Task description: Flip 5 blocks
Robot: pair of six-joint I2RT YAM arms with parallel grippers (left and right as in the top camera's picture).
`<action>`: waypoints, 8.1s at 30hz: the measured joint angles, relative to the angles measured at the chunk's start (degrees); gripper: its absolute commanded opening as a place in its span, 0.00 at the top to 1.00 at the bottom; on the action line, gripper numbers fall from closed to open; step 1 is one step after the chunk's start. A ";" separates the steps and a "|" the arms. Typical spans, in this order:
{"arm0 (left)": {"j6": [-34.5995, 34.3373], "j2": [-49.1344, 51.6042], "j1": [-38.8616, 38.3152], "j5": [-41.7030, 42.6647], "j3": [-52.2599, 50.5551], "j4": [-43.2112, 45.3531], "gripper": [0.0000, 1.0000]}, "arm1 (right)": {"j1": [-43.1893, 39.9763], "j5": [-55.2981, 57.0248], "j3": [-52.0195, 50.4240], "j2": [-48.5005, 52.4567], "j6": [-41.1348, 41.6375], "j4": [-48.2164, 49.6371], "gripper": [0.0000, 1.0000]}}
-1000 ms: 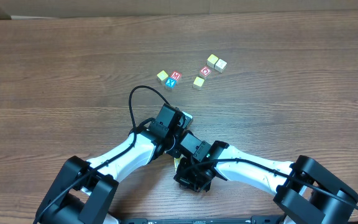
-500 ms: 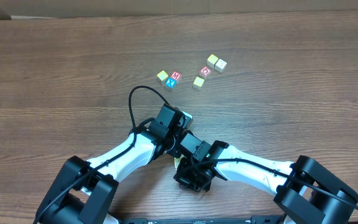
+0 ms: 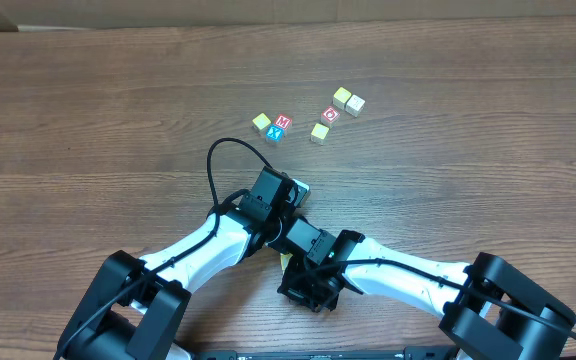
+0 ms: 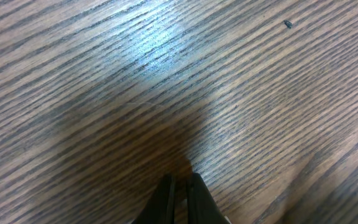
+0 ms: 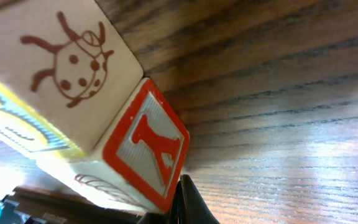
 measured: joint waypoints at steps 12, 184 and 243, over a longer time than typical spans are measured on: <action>0.00 0.00 0.00 0.28 0.00 -0.17 0.96 | 0.81 2.01 0.07 0.00 1.38 -1.44 0.96; -0.04 0.00 -0.96 -1.77 -0.72 2.86 0.96 | 8.41 11.28 1.36 -1.40 6.43 -8.00 0.96; -14.58 -48.87 34.07 -11.06 26.69 -44.98 0.96 | -53.16 12.52 29.40 -20.61 -41.75 -40.94 0.87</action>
